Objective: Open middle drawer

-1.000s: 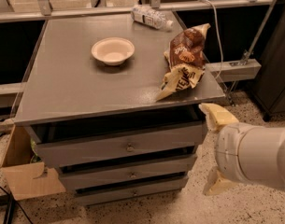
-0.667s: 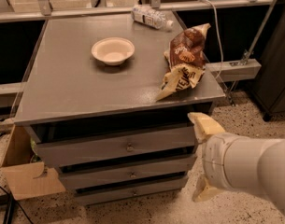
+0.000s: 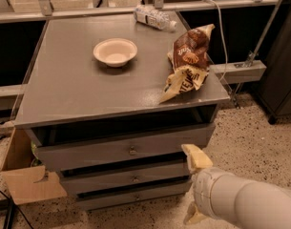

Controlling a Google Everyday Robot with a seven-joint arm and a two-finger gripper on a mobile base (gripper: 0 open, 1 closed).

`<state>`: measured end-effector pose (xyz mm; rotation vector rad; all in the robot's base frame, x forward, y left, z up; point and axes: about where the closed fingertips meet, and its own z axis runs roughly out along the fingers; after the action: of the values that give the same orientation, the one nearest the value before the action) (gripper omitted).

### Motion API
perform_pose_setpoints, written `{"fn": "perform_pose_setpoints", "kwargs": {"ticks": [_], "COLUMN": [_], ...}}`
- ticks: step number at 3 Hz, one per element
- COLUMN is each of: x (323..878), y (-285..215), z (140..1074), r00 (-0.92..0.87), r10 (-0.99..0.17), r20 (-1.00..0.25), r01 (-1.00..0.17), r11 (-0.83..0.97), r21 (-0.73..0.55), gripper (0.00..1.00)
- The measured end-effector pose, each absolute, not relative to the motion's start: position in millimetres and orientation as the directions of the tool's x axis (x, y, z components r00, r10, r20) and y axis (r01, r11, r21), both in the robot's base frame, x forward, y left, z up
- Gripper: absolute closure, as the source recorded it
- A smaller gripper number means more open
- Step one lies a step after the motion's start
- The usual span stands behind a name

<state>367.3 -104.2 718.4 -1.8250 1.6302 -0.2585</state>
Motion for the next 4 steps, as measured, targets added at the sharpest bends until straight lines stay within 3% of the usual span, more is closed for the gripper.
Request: {"fn": "perform_pose_setpoints", "kwargs": {"ticks": [2, 4], "x": [373, 388], "y": [-105, -119], "z": [677, 635], "r00": [0.159, 0.199], "r10": [-0.938, -0.951], "r20": [-0.309, -0.238], "r01": [-0.827, -0.817], "r11": [0.044, -0.026], "r21": [-0.561, -0.577], "gripper": [0.00, 0.00]}}
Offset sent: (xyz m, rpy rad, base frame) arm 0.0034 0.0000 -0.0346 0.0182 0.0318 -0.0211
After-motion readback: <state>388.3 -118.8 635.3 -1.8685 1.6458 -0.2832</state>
